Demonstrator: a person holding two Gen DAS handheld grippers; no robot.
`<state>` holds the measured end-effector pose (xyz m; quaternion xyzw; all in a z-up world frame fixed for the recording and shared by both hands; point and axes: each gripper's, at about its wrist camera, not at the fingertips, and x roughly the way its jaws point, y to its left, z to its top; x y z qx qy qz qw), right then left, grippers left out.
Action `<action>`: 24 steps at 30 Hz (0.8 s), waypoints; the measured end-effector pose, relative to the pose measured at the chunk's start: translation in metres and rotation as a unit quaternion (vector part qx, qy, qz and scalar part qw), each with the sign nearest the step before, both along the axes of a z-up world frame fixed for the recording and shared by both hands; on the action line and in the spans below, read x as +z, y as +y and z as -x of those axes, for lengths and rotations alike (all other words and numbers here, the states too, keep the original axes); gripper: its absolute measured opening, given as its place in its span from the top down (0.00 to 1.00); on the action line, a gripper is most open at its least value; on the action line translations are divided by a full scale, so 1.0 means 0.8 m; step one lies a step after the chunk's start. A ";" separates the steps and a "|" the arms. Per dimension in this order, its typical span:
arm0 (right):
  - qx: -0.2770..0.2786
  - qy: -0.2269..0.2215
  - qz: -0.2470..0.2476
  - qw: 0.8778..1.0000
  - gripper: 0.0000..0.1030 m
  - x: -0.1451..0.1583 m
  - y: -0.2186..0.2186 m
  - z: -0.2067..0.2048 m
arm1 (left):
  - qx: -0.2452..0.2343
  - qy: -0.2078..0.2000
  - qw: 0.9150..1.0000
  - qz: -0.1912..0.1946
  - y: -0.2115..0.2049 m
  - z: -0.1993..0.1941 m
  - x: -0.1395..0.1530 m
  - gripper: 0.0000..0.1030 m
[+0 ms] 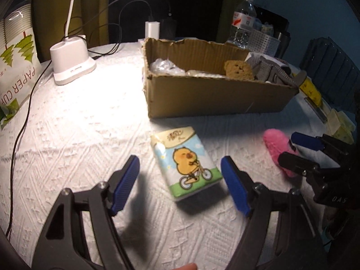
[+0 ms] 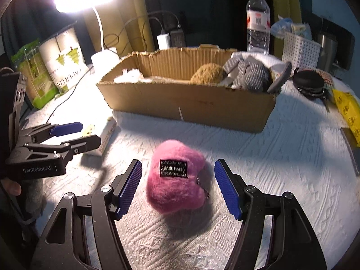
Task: Organize soft objects
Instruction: 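Grasp the pink fuzzy pouch with the right gripper, then lift the pink pouch with the right gripper while left grasps the duck tissue pack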
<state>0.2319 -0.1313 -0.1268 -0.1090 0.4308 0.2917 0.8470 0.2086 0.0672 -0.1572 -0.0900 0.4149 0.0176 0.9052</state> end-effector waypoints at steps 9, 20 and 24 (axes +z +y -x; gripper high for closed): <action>0.006 0.009 0.016 1.000 0.57 -0.004 0.006 -0.001 | -0.030 0.015 0.999 -0.002 -0.011 -0.012 -0.004 0.31; 0.002 -0.012 0.005 1.000 0.57 0.021 -0.003 -0.001 | -0.066 -0.007 0.998 -0.004 -0.029 -0.003 0.017 0.47; 0.001 -0.025 -0.001 1.000 0.57 0.038 -0.006 -0.003 | -0.069 -0.030 0.997 -0.002 -0.031 -0.001 0.039 0.48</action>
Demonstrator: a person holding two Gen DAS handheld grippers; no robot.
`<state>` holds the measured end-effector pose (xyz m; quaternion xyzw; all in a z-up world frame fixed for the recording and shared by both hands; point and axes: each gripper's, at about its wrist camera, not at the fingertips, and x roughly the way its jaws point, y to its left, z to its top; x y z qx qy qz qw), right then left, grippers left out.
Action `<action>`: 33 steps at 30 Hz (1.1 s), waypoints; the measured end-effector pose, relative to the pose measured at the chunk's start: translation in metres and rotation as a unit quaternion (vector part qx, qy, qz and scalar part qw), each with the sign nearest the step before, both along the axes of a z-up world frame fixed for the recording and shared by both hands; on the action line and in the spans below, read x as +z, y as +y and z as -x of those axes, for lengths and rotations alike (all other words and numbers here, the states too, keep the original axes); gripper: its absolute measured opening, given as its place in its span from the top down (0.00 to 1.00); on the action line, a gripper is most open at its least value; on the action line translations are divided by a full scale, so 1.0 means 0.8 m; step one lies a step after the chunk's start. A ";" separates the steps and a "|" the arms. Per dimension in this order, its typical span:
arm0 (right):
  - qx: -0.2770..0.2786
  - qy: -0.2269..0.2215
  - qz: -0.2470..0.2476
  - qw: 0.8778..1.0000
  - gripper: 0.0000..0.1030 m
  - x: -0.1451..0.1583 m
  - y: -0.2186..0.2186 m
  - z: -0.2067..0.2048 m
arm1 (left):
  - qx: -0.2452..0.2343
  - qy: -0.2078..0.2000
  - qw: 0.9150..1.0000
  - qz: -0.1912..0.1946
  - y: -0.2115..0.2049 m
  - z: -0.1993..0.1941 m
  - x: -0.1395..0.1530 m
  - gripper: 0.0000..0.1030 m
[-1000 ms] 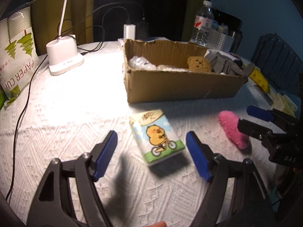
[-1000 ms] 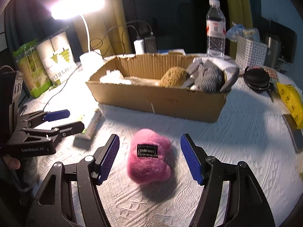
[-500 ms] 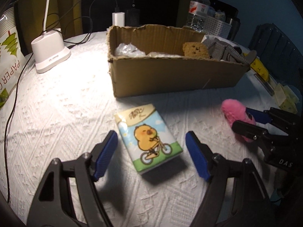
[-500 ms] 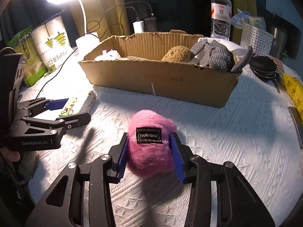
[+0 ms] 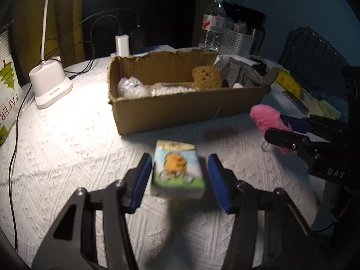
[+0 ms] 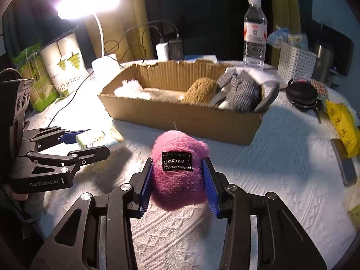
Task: Organize soft objects
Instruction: 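Lift the pink pouch with the right gripper while left grasps the duck tissue pack, then drop the pink pouch into the box with the right gripper while left drops the tissue pack there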
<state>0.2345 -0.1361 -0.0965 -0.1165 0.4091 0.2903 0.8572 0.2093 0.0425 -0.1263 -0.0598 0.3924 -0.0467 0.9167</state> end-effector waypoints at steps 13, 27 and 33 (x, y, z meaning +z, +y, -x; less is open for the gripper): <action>-0.003 -0.026 -0.018 0.999 0.57 0.032 -0.014 -0.012 | 0.015 0.028 0.998 -0.046 -0.010 -0.015 0.001 0.43; -0.005 -0.025 -0.031 0.999 0.57 0.034 -0.025 -0.017 | 0.006 0.055 0.997 -0.050 -0.018 -0.027 -0.036 0.54; -0.005 -0.034 -0.032 0.999 0.57 0.043 -0.026 -0.016 | -0.001 0.024 0.999 -0.033 -0.022 -0.016 -0.007 0.54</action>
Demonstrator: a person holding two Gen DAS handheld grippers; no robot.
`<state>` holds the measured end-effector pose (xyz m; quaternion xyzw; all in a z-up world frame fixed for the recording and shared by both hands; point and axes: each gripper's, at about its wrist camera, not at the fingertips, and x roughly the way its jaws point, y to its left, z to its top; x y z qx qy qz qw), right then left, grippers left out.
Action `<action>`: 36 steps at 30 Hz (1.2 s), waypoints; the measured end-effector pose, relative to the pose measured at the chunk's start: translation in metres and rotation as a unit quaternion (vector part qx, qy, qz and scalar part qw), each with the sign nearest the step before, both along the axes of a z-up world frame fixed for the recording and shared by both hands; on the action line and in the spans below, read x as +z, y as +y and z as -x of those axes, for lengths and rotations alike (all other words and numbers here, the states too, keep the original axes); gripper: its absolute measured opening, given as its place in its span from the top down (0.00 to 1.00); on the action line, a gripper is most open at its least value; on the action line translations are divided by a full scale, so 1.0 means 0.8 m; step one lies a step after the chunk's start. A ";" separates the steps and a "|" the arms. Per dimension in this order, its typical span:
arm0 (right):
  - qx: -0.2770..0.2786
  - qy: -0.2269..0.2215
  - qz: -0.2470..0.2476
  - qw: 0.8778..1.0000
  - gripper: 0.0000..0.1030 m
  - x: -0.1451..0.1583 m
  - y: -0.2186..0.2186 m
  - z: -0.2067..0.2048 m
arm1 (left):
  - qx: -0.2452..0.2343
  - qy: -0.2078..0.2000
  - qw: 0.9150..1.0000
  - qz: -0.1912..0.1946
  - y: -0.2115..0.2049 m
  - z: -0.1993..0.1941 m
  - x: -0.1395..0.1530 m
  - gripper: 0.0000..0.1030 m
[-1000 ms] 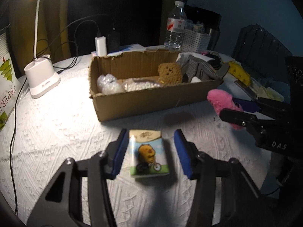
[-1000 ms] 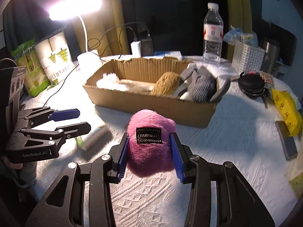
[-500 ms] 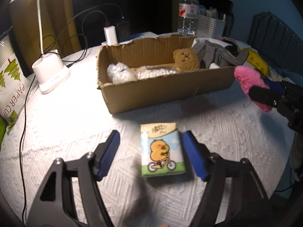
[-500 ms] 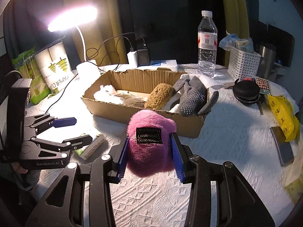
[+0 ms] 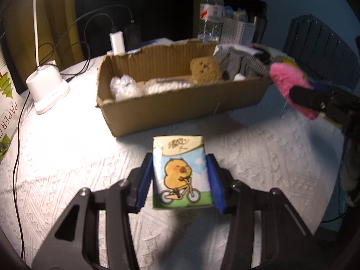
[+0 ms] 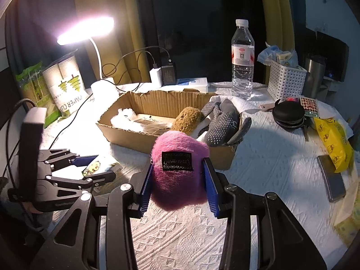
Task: Organize soft objects
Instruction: 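Drop the pink pouch into the box with the right gripper while left drops the tissue pack there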
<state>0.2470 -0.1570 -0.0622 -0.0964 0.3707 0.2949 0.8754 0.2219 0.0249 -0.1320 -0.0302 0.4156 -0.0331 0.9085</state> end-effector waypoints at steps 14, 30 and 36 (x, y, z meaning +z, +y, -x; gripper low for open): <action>0.006 -0.039 -0.002 0.999 0.57 0.039 0.013 -0.016 | -0.013 -0.116 0.993 0.026 0.000 -0.009 0.097 0.54; -0.002 -0.046 -0.007 0.999 0.57 0.041 0.026 -0.076 | -0.022 -0.119 0.991 0.049 0.001 -0.079 0.094 0.54; -0.005 -0.030 -0.015 0.999 0.57 0.023 0.025 -0.104 | -0.024 -0.105 0.993 0.057 -0.002 -0.105 0.073 0.53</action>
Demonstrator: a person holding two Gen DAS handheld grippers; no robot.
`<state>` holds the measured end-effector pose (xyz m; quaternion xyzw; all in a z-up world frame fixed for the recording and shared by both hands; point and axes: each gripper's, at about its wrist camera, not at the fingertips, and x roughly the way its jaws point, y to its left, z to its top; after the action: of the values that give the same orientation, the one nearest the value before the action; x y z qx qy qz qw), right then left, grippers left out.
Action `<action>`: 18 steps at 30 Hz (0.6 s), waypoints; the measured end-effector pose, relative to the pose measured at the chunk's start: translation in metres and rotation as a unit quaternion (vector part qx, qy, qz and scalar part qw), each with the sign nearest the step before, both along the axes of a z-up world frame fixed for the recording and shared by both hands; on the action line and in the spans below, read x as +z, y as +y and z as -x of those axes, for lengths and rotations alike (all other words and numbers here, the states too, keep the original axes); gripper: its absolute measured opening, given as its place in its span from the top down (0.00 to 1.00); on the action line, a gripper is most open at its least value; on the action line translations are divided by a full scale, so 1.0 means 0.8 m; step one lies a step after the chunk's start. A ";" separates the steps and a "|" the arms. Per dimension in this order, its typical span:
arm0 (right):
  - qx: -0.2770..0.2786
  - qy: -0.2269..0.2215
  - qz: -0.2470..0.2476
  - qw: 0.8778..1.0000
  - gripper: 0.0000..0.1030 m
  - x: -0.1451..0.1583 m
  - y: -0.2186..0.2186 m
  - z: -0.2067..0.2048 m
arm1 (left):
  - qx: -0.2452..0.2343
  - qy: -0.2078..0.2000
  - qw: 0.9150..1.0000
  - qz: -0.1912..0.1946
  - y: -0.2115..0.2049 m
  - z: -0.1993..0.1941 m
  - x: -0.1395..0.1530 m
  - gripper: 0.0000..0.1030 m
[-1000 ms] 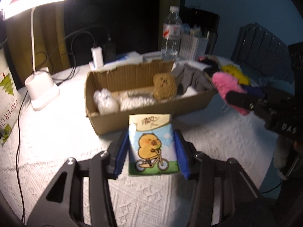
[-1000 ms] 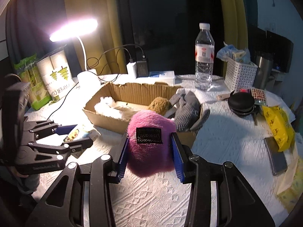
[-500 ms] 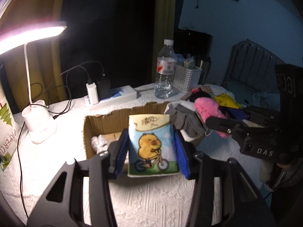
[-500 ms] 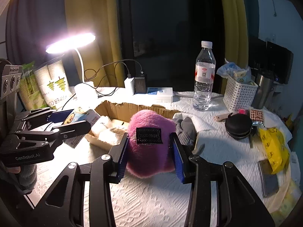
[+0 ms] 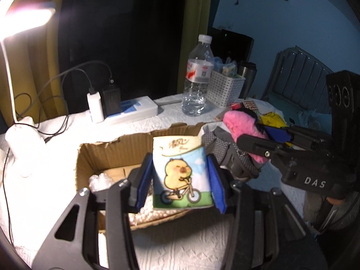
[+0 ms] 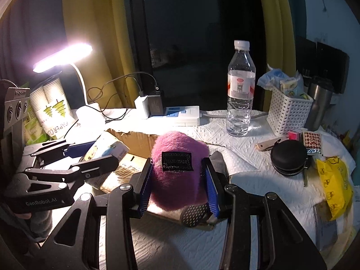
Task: Organize soft objects
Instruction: 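Drop the pink pouch into the box with the right gripper while left drops the tissue pack there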
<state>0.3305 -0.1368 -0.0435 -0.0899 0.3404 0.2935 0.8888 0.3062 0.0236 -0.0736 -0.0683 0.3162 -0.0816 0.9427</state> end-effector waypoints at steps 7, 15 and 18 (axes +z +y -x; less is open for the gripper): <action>-0.004 0.018 -0.002 1.000 0.46 -0.017 -0.001 -0.020 | 0.000 0.010 1.000 0.003 -0.002 -0.014 -0.010 0.46; -0.012 0.008 -0.007 1.000 0.45 -0.008 -0.008 -0.012 | 0.008 -0.008 1.000 -0.005 0.000 0.006 0.004 0.30; -0.013 0.002 -0.007 1.000 0.45 0.000 -0.009 -0.001 | 0.010 -0.019 1.000 -0.009 0.000 0.020 0.014 0.29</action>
<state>0.3314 -0.1442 -0.0434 -0.0788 0.3413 0.2840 0.8926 0.2903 0.0239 -0.0621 -0.0615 0.2981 -0.0705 0.9499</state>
